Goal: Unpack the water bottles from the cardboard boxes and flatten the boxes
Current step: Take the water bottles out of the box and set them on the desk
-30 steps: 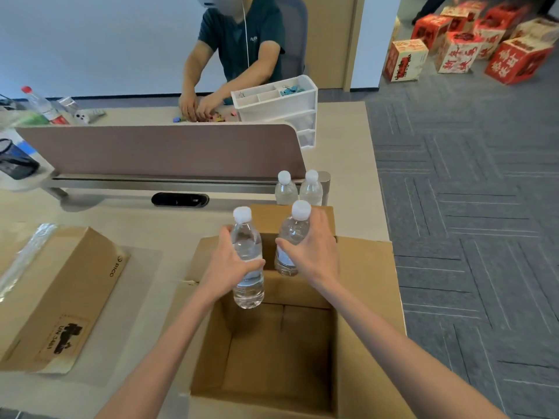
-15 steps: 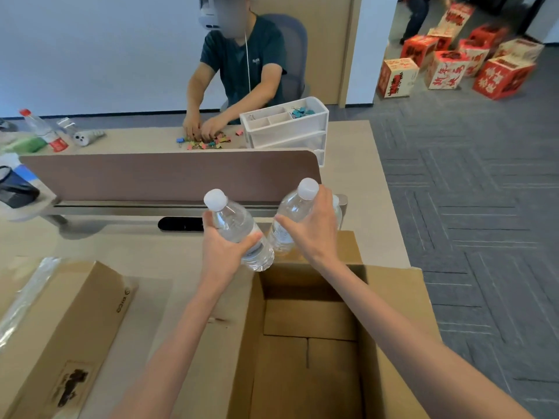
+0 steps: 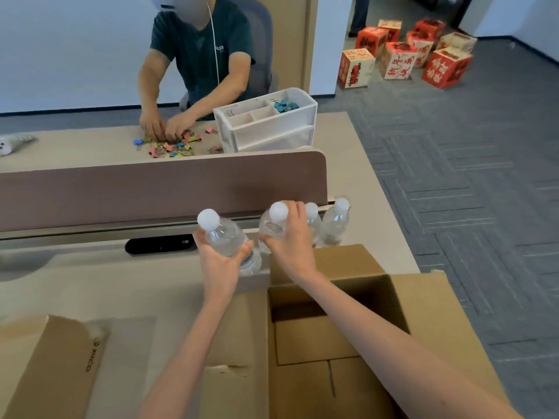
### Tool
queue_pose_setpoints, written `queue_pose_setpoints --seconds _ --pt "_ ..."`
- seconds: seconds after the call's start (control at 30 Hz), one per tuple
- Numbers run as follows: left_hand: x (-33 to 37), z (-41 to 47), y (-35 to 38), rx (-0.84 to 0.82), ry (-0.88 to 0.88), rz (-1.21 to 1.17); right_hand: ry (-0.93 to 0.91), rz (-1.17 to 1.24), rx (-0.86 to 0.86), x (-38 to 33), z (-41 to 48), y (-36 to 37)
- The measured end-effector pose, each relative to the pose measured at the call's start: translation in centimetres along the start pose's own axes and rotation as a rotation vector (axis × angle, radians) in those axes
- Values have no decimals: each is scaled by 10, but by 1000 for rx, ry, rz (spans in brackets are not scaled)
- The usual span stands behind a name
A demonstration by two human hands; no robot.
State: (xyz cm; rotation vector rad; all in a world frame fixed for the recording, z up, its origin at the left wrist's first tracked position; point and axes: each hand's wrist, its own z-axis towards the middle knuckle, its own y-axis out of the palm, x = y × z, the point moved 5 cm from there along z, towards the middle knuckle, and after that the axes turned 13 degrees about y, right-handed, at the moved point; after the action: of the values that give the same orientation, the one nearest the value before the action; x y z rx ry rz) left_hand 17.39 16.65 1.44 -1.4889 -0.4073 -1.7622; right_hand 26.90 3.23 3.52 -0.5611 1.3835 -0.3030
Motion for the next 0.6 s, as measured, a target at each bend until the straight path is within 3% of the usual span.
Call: queue_pose_setpoints --seconds 0.6 --pt "-68 7 -3 -94 -124 -43 179 -255 -7 39 27 54"
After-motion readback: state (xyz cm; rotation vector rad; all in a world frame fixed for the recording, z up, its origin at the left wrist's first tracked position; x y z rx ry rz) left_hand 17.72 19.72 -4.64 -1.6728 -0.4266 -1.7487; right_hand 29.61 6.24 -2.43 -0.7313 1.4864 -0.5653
